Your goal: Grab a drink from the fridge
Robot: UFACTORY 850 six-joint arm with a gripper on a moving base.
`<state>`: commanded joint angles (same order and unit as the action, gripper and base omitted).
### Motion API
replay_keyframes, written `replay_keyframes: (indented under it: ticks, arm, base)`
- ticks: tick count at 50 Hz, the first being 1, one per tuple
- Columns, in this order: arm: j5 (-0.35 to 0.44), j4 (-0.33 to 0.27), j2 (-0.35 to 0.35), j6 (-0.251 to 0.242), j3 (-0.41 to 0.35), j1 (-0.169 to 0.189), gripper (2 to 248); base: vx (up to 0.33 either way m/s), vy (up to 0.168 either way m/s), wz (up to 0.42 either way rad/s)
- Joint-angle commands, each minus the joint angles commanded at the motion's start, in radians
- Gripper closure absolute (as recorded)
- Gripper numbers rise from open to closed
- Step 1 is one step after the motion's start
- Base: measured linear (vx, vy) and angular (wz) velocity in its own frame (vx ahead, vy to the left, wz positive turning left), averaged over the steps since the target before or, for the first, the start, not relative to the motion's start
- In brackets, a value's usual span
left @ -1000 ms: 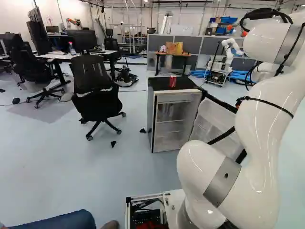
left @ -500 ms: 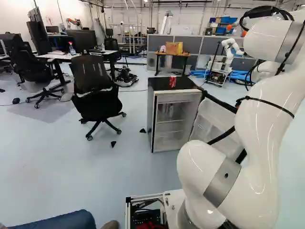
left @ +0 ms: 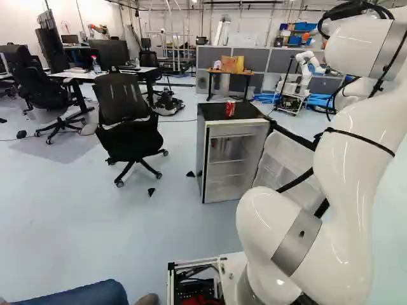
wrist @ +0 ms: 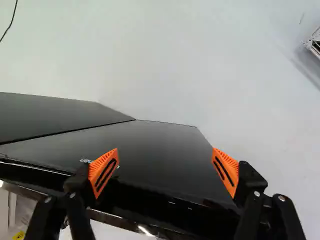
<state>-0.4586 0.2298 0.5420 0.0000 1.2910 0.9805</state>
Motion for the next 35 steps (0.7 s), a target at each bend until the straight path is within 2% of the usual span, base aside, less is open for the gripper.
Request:
replay_keyframes:
  ticks: [35]
  arm:
    - [0.0,-0.035,-0.081,0.0,-0.115,-0.009,3]
  base:
    - [0.0,0.0,0.0]
